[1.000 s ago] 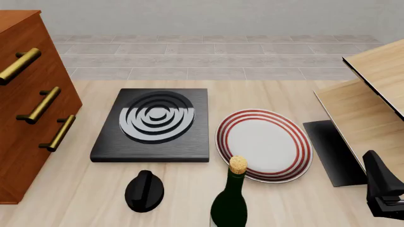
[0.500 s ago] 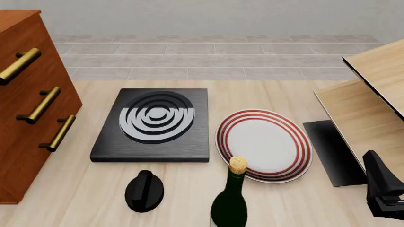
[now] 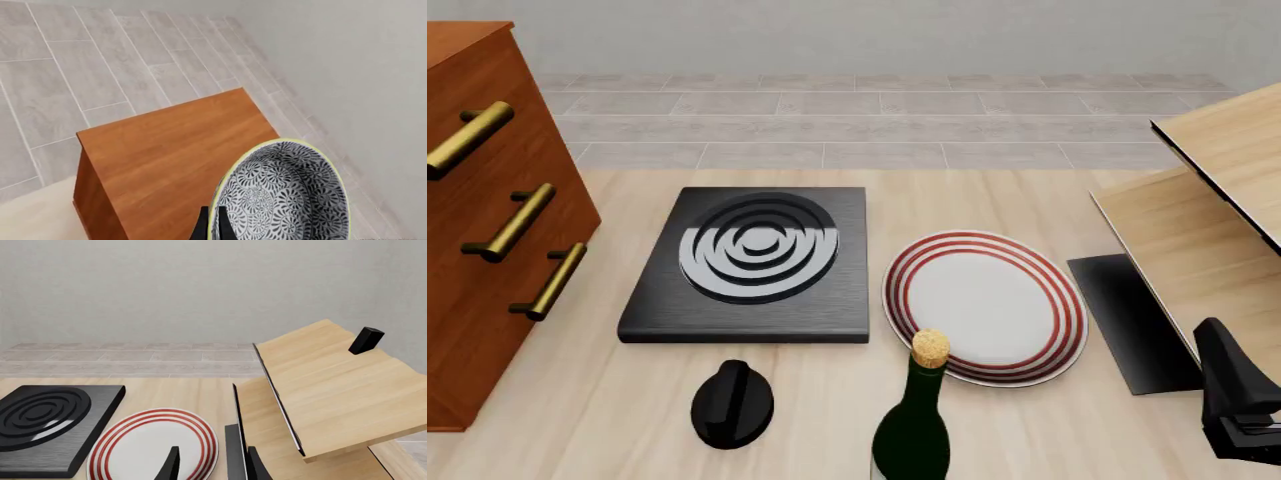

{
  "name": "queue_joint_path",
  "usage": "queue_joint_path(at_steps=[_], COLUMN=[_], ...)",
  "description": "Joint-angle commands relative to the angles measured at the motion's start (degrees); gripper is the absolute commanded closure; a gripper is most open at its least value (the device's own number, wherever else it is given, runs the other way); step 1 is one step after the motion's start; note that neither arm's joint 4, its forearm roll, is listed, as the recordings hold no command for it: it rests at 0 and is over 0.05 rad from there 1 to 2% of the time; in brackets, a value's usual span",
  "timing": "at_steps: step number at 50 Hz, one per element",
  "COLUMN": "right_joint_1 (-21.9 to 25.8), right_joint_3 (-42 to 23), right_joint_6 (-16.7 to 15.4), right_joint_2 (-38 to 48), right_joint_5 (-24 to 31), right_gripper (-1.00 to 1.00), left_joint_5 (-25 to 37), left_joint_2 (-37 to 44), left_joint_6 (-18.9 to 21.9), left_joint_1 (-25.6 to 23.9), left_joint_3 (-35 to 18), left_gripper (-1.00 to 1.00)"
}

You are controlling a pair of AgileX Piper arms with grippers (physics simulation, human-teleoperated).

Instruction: Put the bowl on the top of the cabinet.

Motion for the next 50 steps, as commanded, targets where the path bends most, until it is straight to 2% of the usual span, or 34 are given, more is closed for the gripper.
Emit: queue_joint_path(at_steps=[1, 29, 33, 35, 41, 42, 46, 50], right_joint_1=[0.0, -0.01, 0.0, -0.01, 0.0, 0.0, 0.0, 0.0], right_joint_3=[0.0, 0.0, 0.0, 0.0, 0.0, 0.0, 0.0, 0.0], right_joint_6=[-0.01, 0.0, -0.01, 0.0, 0.0, 0.0, -0.01, 0.01], right_joint_2=[0.01, 0.0, 0.02, 0.01, 0.0, 0.0, 0.0, 0.01], right_joint_5=[0.0, 0.0, 0.0, 0.0, 0.0, 0.0, 0.0, 0.0], right_gripper=[-1.0, -1.0, -1.0, -1.0, -1.0, -1.0, -1.0, -1.0], left_joint_5=[-0.11, -1.53, -2.07, -2.21, -2.47, -2.51, -3.21, -3.06], left_joint_2=[0.44, 1.42, 2.17, 3.62, 3.74, 4.17, 3.52, 3.87], left_joint_6=[1.45, 2.85, 3.56, 5.06, 5.92, 6.56, 8.3, 7.8], left_joint_1=[0.41, 0.68, 1.75, 4.16, 4.12, 5.17, 6.11, 6.13], left_joint_3=[0.29, 1.57, 1.94, 1.09, 1.26, 0.74, -0.44, -0.53], left_gripper=[1.0, 1.0, 1.0, 1.0, 1.0, -1.0, -1.0, -1.0])
